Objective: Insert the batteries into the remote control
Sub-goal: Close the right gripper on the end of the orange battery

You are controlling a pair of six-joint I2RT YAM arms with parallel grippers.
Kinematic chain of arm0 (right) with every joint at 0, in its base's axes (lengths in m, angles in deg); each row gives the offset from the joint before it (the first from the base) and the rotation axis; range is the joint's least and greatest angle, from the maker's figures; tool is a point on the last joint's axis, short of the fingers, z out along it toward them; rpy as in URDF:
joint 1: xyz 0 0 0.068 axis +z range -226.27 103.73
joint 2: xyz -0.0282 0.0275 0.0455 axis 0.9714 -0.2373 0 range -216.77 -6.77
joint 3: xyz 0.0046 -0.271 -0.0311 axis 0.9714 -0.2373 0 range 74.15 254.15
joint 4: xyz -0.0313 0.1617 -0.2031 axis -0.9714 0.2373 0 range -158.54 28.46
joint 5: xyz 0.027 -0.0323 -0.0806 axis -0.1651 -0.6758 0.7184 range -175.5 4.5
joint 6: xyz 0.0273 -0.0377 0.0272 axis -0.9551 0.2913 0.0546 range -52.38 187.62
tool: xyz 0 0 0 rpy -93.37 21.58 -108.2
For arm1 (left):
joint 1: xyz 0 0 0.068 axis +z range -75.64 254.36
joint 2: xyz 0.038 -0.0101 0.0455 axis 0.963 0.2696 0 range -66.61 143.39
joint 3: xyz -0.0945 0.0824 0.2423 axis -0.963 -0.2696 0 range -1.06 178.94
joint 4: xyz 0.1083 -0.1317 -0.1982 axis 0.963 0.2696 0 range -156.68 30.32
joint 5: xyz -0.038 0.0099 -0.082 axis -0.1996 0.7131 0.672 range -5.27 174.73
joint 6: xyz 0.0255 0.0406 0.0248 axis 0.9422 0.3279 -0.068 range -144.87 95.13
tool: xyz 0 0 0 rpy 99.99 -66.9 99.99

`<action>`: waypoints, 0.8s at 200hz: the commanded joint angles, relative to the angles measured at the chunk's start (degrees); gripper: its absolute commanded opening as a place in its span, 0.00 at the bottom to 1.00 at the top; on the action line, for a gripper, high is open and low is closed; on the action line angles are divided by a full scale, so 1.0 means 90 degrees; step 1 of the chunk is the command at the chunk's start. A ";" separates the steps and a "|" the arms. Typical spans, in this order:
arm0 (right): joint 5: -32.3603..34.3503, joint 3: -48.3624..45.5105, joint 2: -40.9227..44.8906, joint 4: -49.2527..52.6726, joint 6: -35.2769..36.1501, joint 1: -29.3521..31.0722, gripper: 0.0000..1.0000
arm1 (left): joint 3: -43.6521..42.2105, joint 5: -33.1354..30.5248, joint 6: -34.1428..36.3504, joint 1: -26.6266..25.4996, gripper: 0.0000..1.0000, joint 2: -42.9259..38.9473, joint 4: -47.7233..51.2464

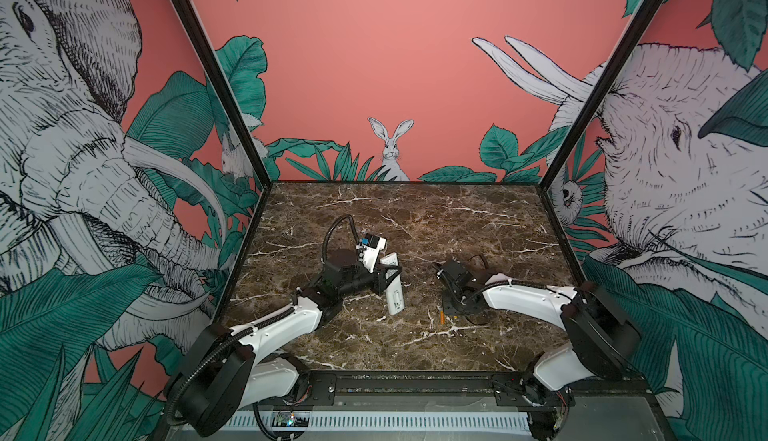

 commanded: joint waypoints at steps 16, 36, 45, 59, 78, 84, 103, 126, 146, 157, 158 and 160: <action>-0.0077 0.0053 -0.0289 0.0294 0.0682 0.0127 0.07 | 0.0036 -0.0072 -0.0181 0.0031 0.00 -0.0032 0.0035; -0.0122 0.0091 -0.0339 0.0298 0.1089 0.0197 0.06 | -0.0007 -0.0132 -0.0339 0.0032 0.00 -0.0062 0.0095; -0.0146 0.0104 -0.0345 0.0297 0.1257 0.0229 0.06 | -0.0046 -0.0170 -0.0405 0.0030 0.00 -0.0083 0.0091; -0.0212 0.0151 -0.0380 0.0363 0.1511 0.0237 0.06 | -0.0118 -0.0257 -0.0504 0.0031 0.00 -0.0151 0.0101; -0.0271 0.0222 -0.0539 0.0465 0.1735 0.0237 0.07 | -0.0222 -0.0336 -0.0582 0.0027 0.00 -0.0227 0.0103; -0.0297 0.0241 -0.0562 0.0494 0.1785 0.0240 0.08 | -0.0249 -0.0360 -0.0600 0.0031 0.00 -0.0255 0.0110; -0.0452 0.0317 -0.0642 0.0551 0.1883 0.0237 0.11 | -0.0309 -0.0444 -0.0607 0.0031 0.00 -0.0331 0.0163; -0.0594 0.0416 -0.0785 0.0599 0.1956 0.0246 0.16 | -0.0322 -0.0586 -0.0526 0.0031 0.00 -0.0469 0.0363; -0.0656 0.0452 -0.0829 0.0603 0.1963 0.0237 0.20 | -0.0314 -0.0695 -0.0412 0.0036 0.00 -0.0618 0.0564; -0.0684 0.0485 -0.0861 0.0620 0.1966 0.0237 0.20 | -0.0303 -0.0712 -0.0360 0.0029 0.00 -0.0663 0.0632; -0.0683 0.0491 -0.0864 0.0623 0.1968 0.0237 0.21 | -0.0304 -0.0716 -0.0354 0.0030 0.00 -0.0672 0.0640; -0.0697 0.0500 -0.0875 0.0625 0.1965 0.0237 0.21 | -0.0297 -0.0714 -0.0347 0.0031 0.00 -0.0674 0.0650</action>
